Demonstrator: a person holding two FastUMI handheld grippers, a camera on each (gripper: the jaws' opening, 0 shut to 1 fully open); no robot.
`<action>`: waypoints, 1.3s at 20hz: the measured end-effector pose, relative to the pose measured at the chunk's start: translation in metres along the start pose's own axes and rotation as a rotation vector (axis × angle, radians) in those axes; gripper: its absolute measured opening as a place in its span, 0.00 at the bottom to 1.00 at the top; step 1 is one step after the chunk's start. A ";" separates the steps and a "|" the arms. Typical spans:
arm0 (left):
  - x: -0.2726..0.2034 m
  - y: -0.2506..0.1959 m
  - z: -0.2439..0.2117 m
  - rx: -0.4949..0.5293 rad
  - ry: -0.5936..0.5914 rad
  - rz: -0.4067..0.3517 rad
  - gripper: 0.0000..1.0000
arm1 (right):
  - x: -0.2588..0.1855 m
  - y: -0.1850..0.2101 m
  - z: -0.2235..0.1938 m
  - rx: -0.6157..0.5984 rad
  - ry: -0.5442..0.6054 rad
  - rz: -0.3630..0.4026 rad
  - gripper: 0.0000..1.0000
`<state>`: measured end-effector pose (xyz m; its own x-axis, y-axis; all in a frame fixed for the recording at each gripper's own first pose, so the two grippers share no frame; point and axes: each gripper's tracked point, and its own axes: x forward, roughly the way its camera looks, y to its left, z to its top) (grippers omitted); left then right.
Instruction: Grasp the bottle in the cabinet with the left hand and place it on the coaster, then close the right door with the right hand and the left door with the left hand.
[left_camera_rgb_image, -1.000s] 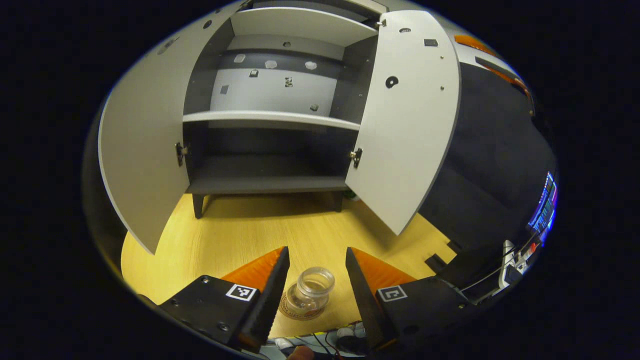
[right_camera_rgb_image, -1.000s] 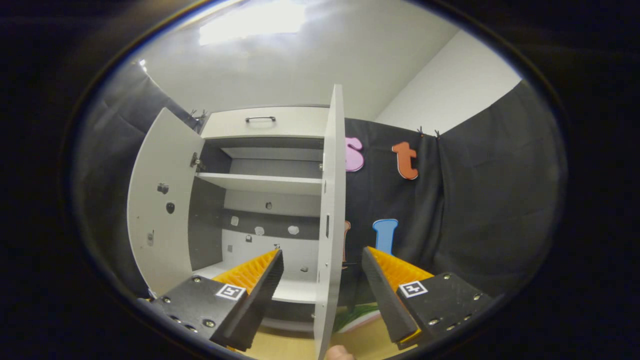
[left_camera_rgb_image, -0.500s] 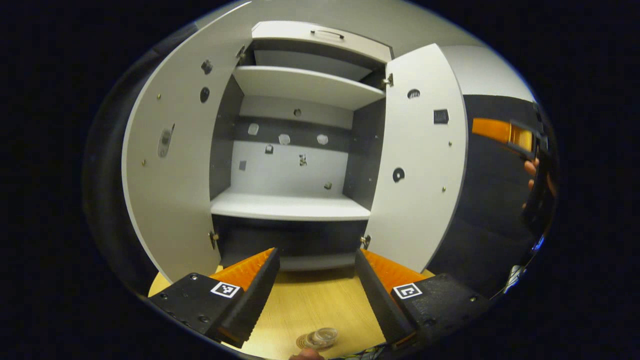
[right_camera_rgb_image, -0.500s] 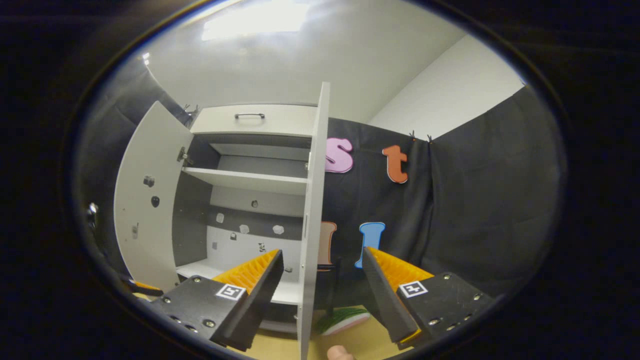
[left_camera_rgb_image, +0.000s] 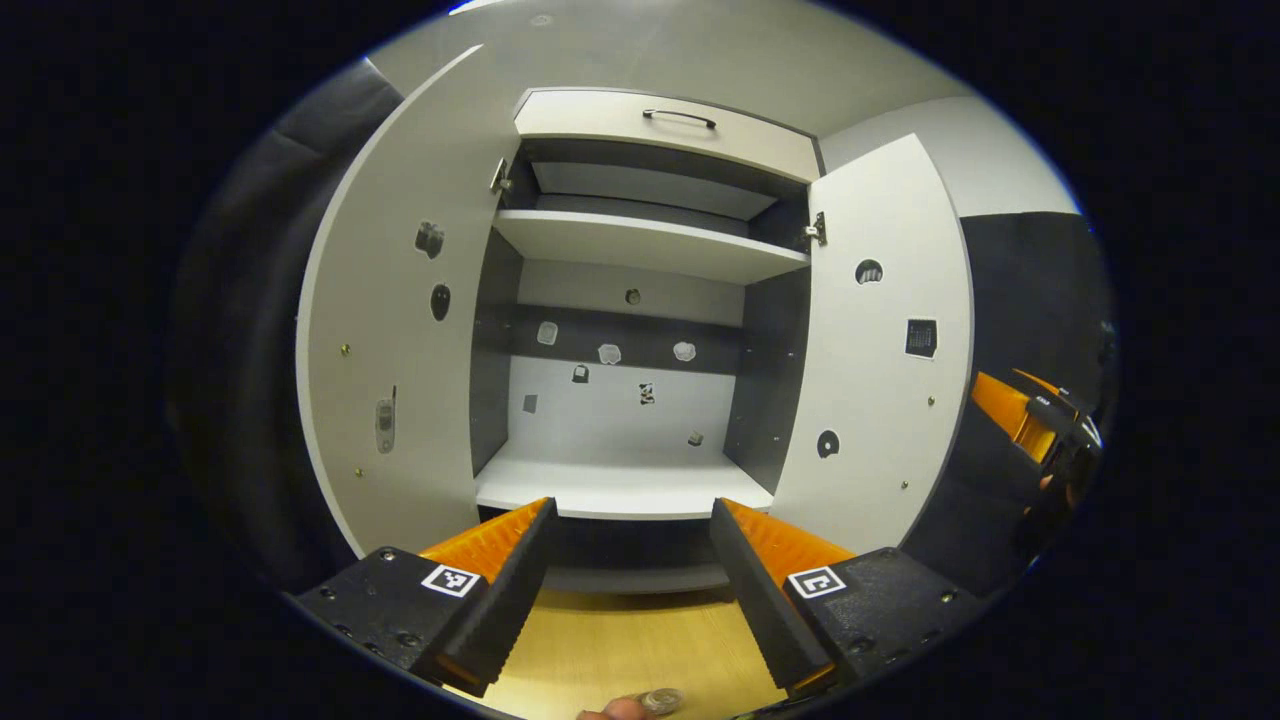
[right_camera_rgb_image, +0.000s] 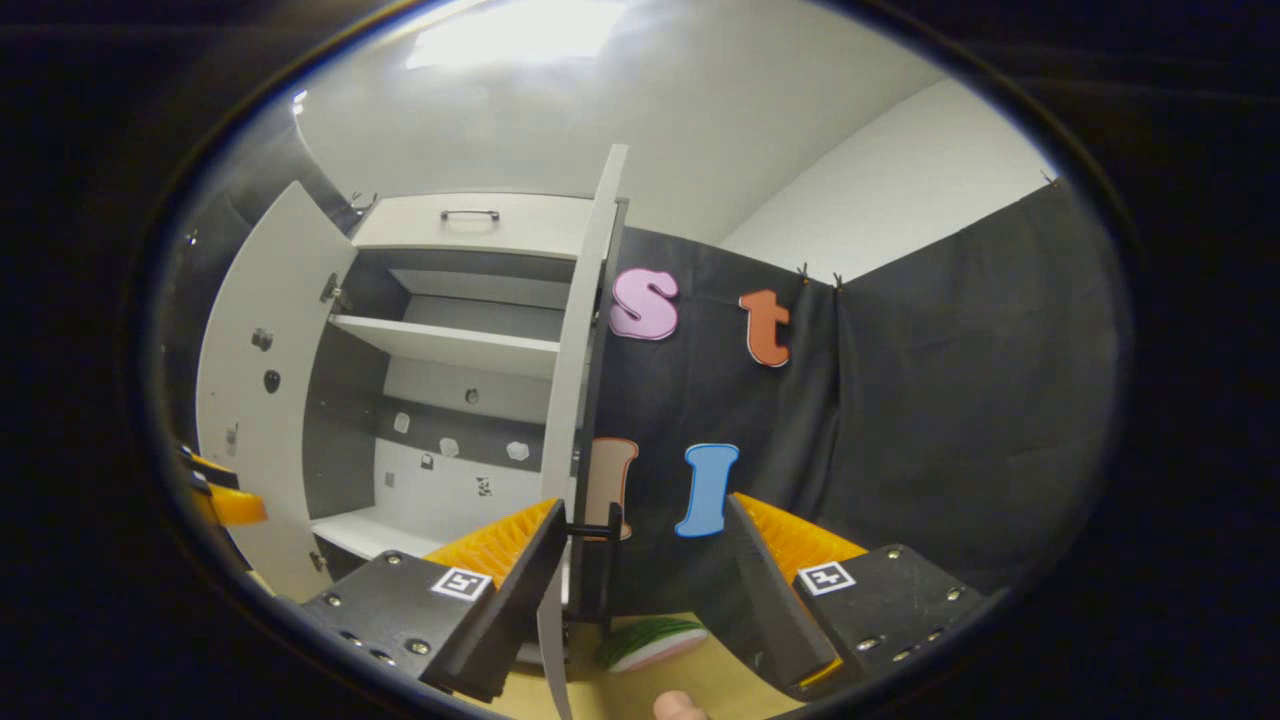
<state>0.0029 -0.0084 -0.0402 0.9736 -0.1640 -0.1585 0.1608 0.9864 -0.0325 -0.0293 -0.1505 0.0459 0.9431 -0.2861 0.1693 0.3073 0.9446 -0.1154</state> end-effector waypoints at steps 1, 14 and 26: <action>-0.002 0.001 0.007 0.001 -0.010 0.016 0.96 | 0.002 -0.004 -0.001 0.001 -0.001 -0.008 0.96; -0.022 0.011 0.043 0.006 -0.091 0.107 0.95 | 0.020 -0.006 -0.022 0.026 0.044 0.021 0.95; -0.039 0.028 0.034 -0.042 -0.070 0.149 0.92 | 0.017 0.053 -0.016 0.069 0.048 0.157 0.98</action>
<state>-0.0253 0.0254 -0.0018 0.9953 -0.0137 -0.0958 0.0084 0.9984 -0.0551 0.0047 -0.1078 0.0273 0.9842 -0.1403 0.1078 0.1482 0.9865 -0.0695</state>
